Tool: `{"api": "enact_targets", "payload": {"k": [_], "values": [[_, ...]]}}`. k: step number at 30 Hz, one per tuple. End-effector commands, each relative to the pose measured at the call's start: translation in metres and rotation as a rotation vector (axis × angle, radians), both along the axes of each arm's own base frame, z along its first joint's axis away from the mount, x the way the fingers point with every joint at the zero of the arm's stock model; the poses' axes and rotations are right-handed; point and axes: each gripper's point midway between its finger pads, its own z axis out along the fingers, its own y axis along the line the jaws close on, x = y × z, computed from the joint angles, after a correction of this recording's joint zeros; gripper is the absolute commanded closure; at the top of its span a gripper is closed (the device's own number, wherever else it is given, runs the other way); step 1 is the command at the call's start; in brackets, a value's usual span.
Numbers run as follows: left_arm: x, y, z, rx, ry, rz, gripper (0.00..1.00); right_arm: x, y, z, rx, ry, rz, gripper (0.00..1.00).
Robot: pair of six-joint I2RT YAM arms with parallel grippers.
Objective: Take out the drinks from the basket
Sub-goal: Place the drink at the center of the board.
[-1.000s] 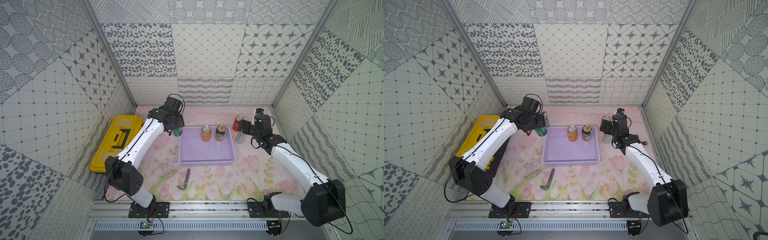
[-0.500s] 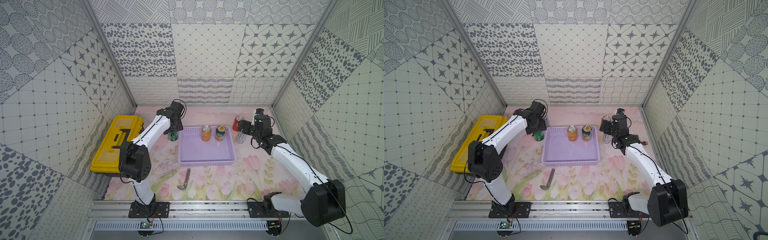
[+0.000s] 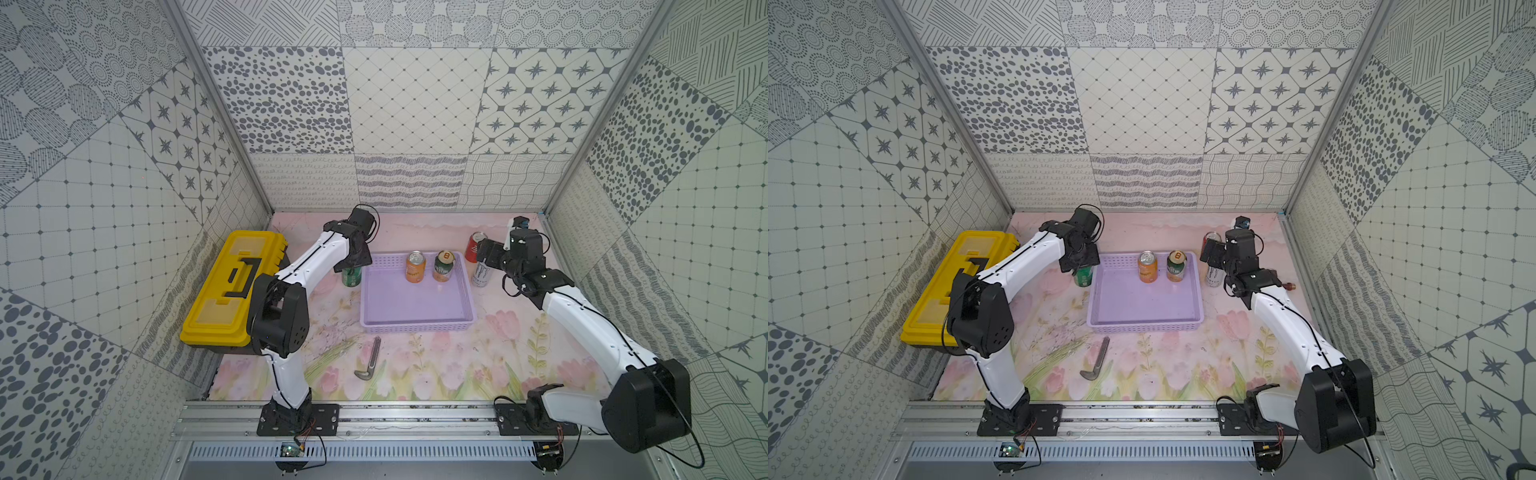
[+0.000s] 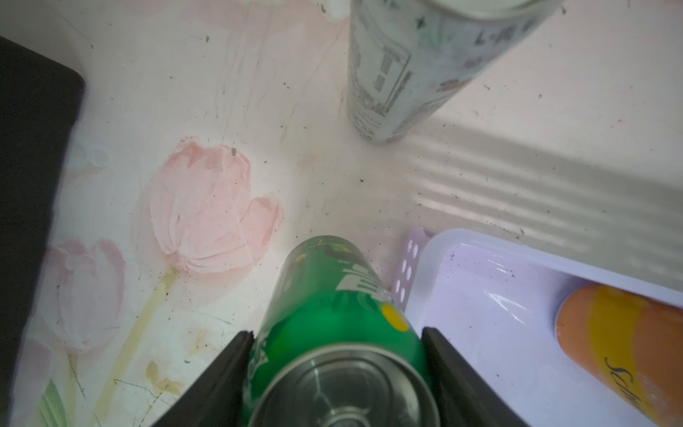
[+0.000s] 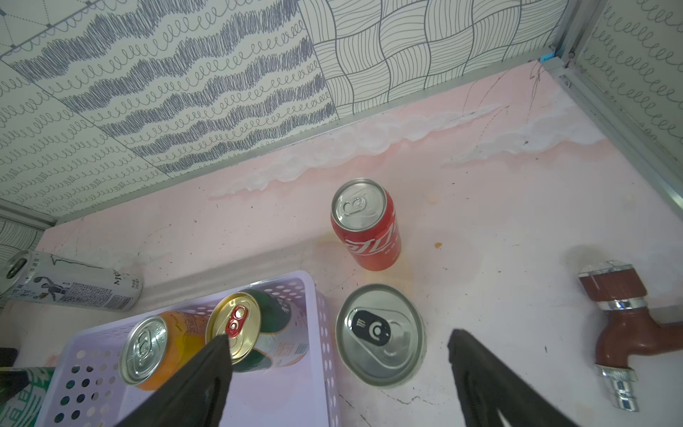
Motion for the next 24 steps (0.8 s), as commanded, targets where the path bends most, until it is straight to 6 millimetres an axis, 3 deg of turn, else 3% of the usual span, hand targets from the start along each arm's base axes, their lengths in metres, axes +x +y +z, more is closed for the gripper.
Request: {"api": "enact_targets", "payload": {"k": [1,8,17,24], "values": [[0.022,-0.026,0.008,-0.122,-0.074,0.0,0.5,0.004,0.001,0.002,0.017,-0.028,0.0,0.05],[0.031,0.007,0.008,-0.056,-0.087,0.04,0.48,0.004,0.001,0.003,0.023,-0.03,0.003,0.04],[0.039,0.013,-0.013,-0.057,-0.061,0.054,0.43,0.003,0.002,0.004,0.025,-0.032,0.004,0.05],[0.037,0.016,-0.018,-0.074,-0.053,0.067,0.29,0.002,0.004,0.004,0.032,-0.032,0.014,0.04]]}}
